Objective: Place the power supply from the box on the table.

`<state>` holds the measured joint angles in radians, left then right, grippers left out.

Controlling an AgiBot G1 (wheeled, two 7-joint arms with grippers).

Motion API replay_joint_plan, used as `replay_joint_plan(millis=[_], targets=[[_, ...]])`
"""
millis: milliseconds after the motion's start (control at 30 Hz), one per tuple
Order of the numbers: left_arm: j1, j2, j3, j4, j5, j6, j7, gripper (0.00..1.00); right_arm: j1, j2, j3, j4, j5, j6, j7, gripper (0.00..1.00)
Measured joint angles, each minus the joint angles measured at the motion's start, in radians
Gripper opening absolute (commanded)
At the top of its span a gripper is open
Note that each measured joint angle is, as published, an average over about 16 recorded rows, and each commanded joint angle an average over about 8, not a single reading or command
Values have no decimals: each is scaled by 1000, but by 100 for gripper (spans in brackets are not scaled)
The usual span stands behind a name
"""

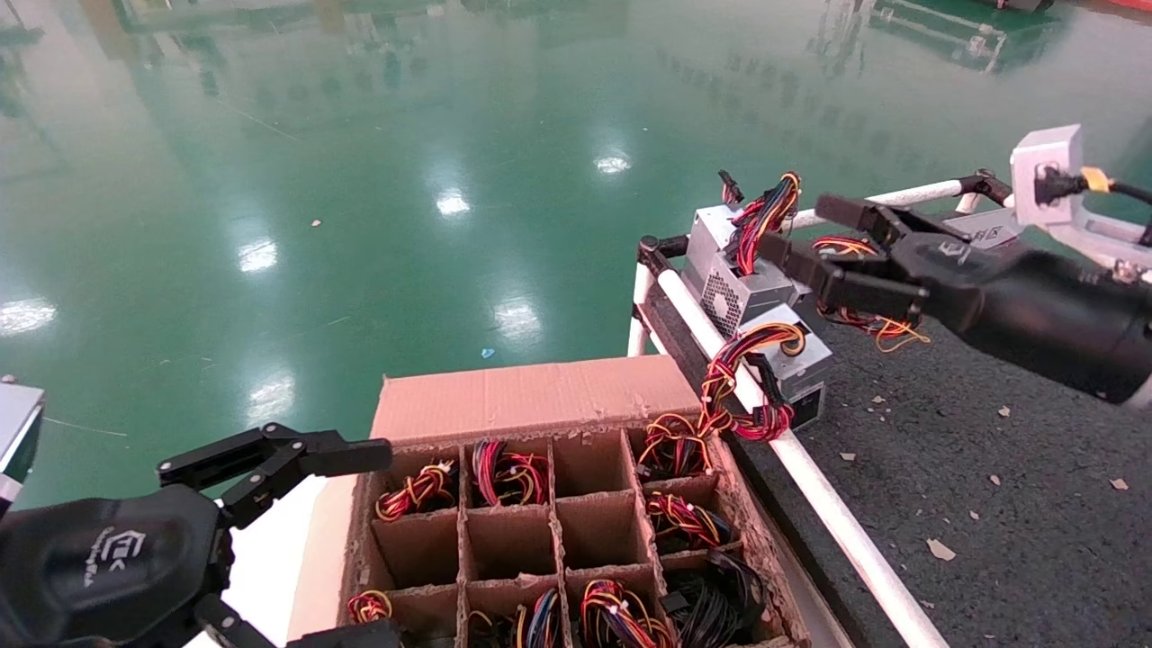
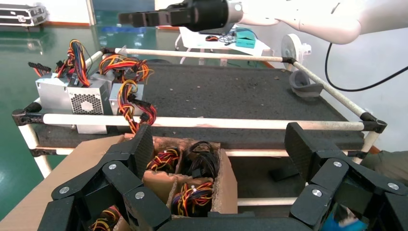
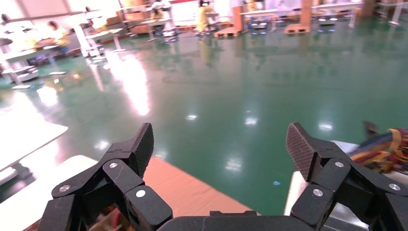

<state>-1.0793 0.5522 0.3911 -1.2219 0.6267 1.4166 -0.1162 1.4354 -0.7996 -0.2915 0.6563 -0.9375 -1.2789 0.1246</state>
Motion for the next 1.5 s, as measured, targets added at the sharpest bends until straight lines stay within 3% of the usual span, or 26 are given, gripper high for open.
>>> replay_joint_plan(millis=[1000,1500], targets=[[0,0,0,0,0,0,0,100,-340,177,11,591,194,-204,59,100],[0,0,0,0,0,0,0,100,-376,196,13,652,216,-225,65,100]])
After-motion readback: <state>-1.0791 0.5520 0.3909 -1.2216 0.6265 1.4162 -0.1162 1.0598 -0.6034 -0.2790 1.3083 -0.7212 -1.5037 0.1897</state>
